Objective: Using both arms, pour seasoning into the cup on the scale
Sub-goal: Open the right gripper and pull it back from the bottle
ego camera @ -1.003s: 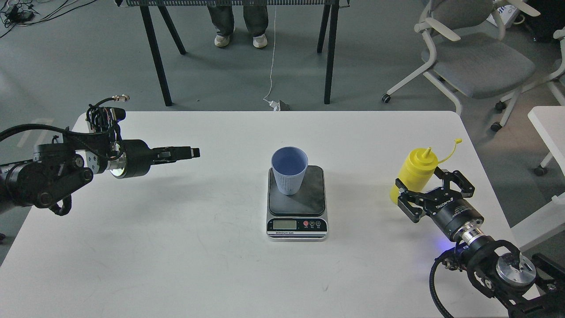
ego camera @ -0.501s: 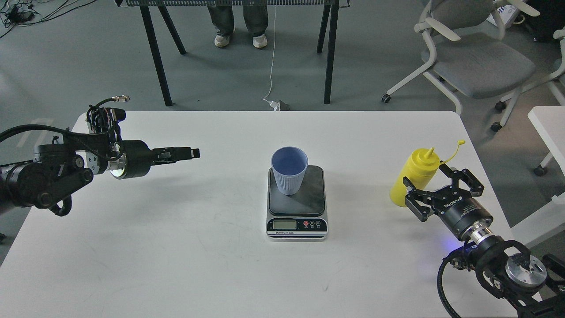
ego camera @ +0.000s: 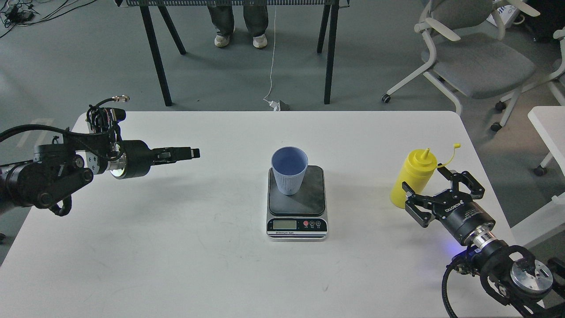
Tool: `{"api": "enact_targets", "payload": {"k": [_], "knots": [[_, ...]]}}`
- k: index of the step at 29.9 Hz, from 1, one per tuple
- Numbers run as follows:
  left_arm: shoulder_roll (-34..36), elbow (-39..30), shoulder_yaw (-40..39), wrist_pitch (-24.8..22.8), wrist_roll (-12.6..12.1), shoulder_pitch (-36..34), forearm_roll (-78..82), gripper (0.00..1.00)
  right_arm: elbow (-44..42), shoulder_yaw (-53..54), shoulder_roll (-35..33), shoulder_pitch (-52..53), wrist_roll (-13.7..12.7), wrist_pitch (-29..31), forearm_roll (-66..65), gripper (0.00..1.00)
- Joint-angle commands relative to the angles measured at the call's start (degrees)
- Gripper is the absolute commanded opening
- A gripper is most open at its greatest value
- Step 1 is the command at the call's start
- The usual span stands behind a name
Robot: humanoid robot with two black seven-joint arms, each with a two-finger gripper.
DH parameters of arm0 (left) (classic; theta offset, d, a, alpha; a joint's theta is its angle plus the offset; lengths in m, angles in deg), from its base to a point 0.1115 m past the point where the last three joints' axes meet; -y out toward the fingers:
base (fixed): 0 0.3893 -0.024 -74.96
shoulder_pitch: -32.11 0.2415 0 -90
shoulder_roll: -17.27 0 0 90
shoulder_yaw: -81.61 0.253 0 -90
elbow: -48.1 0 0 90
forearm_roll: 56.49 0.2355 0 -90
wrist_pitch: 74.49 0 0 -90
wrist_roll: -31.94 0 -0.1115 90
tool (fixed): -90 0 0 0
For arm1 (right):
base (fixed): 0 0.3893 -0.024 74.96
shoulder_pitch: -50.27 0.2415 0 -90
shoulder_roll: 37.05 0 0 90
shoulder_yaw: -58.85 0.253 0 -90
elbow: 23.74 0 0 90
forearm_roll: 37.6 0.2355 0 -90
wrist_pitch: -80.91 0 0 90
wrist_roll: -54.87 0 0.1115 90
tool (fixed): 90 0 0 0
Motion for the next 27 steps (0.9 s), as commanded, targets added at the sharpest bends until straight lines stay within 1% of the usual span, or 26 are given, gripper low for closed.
{"api": "enact_targets", "payload": {"k": [1, 7, 11, 20, 27], "knots": [[0.0, 0.09, 0.17, -0.01, 0.0, -0.02, 0.0, 0.73, 0.25, 0.2, -0.21, -1.39, 0.03, 0.0, -0.01, 0.96], [0.0, 0.09, 0.34, 0.07, 0.0, 0.16, 0.0, 0.73, 1.83, 1.52, -0.38, -3.33, 0.03, 0.0, -0.09, 0.96], [0.0, 0.09, 0.34, -0.01, 0.0, 0.07, 0.0, 0.73, 2.97, 1.69, -1.79, -4.12, 0.03, 0.0, -0.09, 0.96], [0.0, 0.17, 0.34, 0.07, 0.0, 0.07, 0.0, 0.73, 7.01, 3.45, -4.95, -10.88, 0.03, 0.0, -0.09, 0.96], [0.0, 0.26, 0.34, 0.07, 0.0, -0.02, -0.08, 0.73, 13.86, 5.56, -12.5, -18.35, 0.11, 0.0, -0.18, 0.96]]}}
